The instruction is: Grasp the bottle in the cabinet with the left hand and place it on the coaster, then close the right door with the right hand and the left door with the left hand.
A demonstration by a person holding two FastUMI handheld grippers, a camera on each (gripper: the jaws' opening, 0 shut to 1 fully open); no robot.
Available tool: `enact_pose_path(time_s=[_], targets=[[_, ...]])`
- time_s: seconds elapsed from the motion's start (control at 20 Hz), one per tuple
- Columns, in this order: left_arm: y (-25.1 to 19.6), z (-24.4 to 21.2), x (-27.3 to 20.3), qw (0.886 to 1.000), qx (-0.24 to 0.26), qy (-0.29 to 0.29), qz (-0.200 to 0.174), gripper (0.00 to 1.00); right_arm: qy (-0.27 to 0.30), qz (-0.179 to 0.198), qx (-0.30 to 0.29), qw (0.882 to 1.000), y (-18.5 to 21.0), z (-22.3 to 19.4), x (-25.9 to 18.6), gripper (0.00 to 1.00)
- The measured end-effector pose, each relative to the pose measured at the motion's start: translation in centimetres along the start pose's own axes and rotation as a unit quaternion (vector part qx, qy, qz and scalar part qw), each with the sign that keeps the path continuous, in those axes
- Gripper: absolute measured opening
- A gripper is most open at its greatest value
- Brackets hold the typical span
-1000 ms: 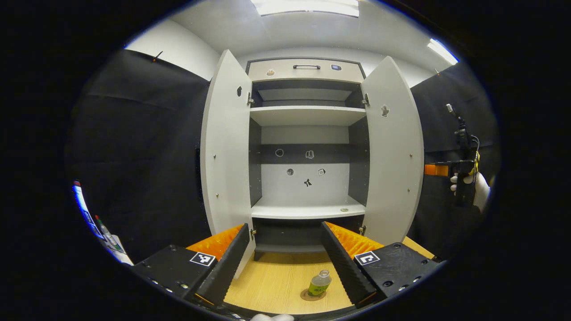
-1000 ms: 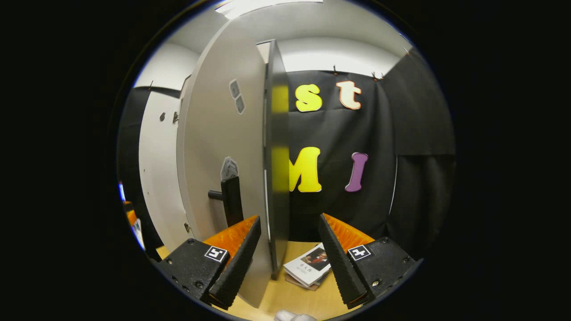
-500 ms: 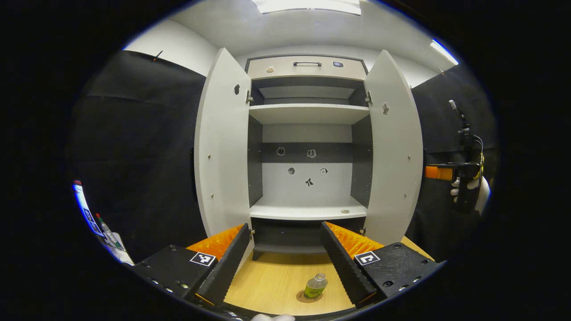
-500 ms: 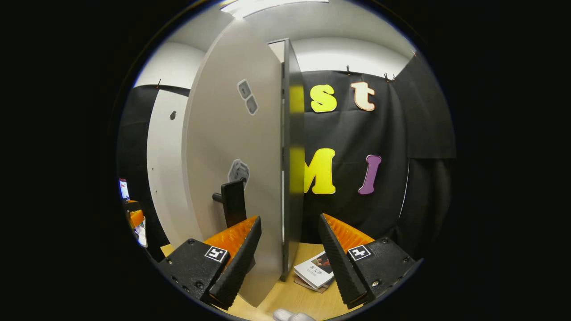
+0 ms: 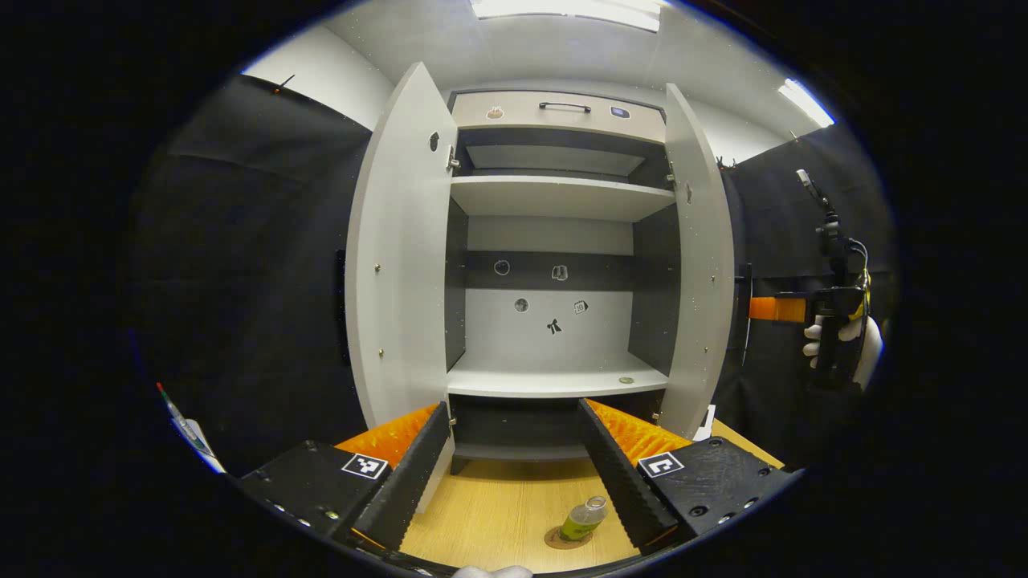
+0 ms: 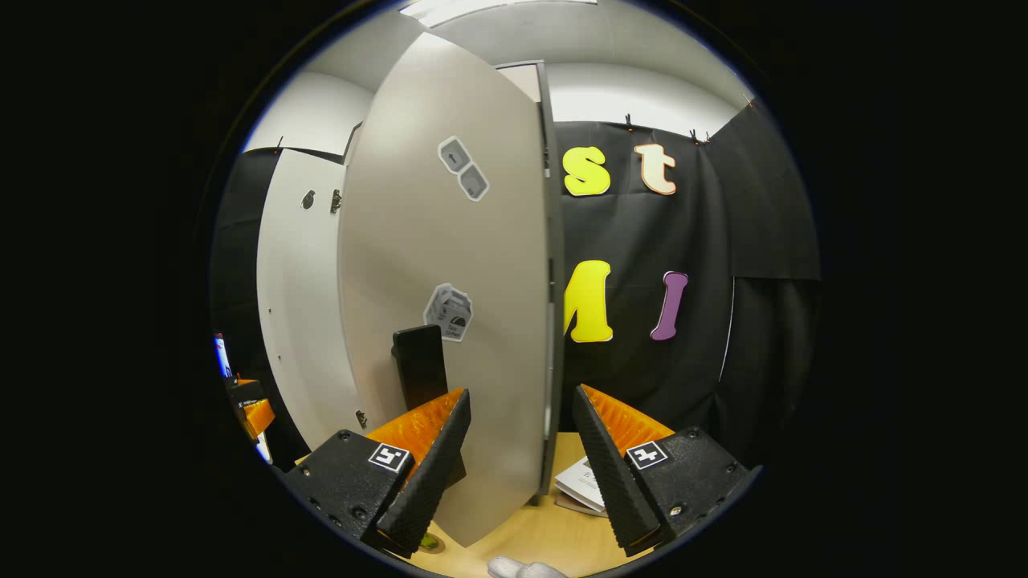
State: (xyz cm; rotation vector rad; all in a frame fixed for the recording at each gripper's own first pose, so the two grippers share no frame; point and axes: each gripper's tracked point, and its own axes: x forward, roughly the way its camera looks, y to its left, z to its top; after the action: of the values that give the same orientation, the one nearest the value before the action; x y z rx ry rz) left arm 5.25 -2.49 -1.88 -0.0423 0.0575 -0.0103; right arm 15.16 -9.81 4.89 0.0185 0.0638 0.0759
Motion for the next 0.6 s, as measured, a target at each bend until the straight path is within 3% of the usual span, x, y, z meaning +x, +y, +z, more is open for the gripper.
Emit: enact_pose_path(time_s=[0.15,0.35,0.6], targets=[[2.0,-0.6,0.2,1.000,0.008,0.000,-0.001,0.97,0.034,0.016,0.011,0.999,3.7,-2.2,2.3,0.81],[4.3,-0.6,0.2,1.000,0.012,0.001,-0.001,0.97,0.061,0.064,0.061,0.994,9.3,-4.4,3.8,0.81],[6.3,-0.4,0.6,1.000,0.012,-0.003,-0.006,0.97,0.044,0.052,0.049,0.996,10.0,-3.5,3.1,0.81]])
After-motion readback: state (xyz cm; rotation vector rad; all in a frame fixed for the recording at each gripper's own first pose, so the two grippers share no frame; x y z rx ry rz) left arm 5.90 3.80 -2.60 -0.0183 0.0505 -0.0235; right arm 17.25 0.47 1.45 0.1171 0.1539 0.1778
